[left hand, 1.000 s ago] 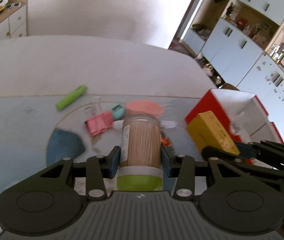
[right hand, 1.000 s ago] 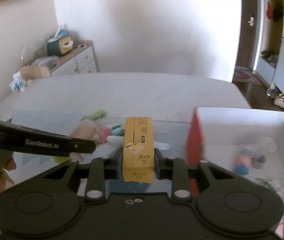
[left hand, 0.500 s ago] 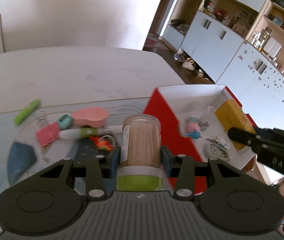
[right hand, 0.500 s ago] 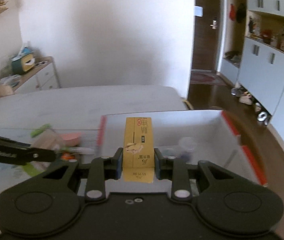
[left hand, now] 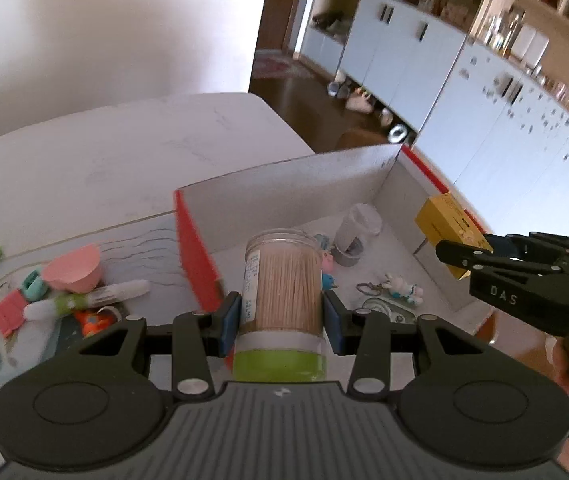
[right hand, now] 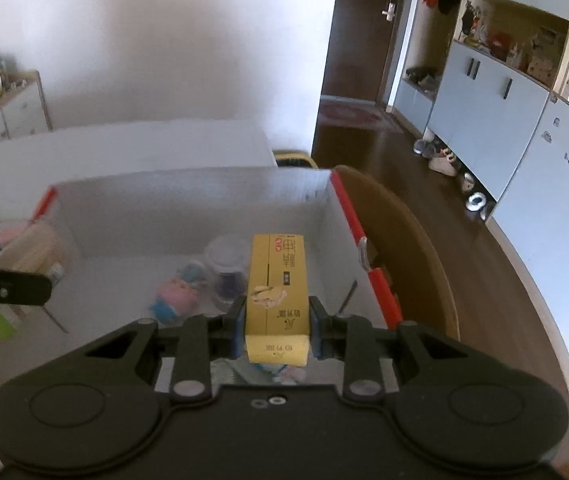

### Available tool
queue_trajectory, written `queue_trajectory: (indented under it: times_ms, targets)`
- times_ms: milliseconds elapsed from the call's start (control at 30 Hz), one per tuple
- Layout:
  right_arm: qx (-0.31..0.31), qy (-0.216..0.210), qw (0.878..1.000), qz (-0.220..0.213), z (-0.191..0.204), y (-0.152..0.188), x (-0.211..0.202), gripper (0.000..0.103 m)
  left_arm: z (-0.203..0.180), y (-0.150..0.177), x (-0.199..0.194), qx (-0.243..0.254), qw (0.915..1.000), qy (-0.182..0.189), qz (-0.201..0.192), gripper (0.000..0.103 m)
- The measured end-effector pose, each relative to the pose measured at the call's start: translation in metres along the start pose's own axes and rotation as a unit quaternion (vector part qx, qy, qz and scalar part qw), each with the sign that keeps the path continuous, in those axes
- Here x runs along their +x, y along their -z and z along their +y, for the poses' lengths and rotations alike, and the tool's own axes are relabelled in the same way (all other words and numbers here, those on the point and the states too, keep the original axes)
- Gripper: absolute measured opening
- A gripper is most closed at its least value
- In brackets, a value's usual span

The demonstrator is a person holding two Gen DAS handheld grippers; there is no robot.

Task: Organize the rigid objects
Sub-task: 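Carry the yellow box and the toothpick jar over the shoebox, then lower the yellow box into the shoebox and open the right tool while the left tool releases the jar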

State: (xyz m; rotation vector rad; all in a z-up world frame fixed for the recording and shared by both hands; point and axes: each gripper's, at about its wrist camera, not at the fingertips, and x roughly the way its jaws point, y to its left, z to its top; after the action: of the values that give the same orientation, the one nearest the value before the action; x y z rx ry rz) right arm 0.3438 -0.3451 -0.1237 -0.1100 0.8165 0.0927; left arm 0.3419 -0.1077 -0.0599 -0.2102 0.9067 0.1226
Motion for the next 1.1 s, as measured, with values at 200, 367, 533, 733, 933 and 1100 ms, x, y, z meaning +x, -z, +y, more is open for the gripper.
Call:
queue_trajectory:
  times_ms: [200, 367, 533, 733, 933, 1100]
  targets:
    - [-0.028, -0.006, 0.999, 0.029, -0.002, 0.001, 0.030, 0.029, -0.029, -0.015, 0.046, 0.024, 0.9983, -0.041, 0.034, 0.041]
    - [-0.054, -0.010, 0.997, 0.050, 0.001, 0.000, 0.047, 0.029, -0.028, -0.024, 0.077, 0.017, 0.9962, -0.068, 0.053, 0.041]
    - [-0.040, -0.015, 0.996, 0.074, -0.007, -0.004, 0.066, 0.029, -0.030, -0.032, 0.088, 0.019, 0.9963, -0.074, 0.039, 0.041]
    - [-0.045, -0.025, 0.995, 0.091, -0.010, -0.004, 0.072, 0.029, -0.037, -0.033, 0.099, 0.028, 0.9951, -0.088, 0.035, 0.026]
    - [-0.041, -0.036, 0.994, 0.099, -0.014, -0.002, 0.074, 0.029, -0.041, -0.038, 0.107, 0.035, 0.9938, -0.098, 0.040, 0.026]
    - [-0.042, -0.039, 0.994, 0.098, -0.016, -0.004, 0.073, 0.030, -0.038, -0.039, 0.112, 0.022, 0.9932, -0.100, 0.055, 0.026]
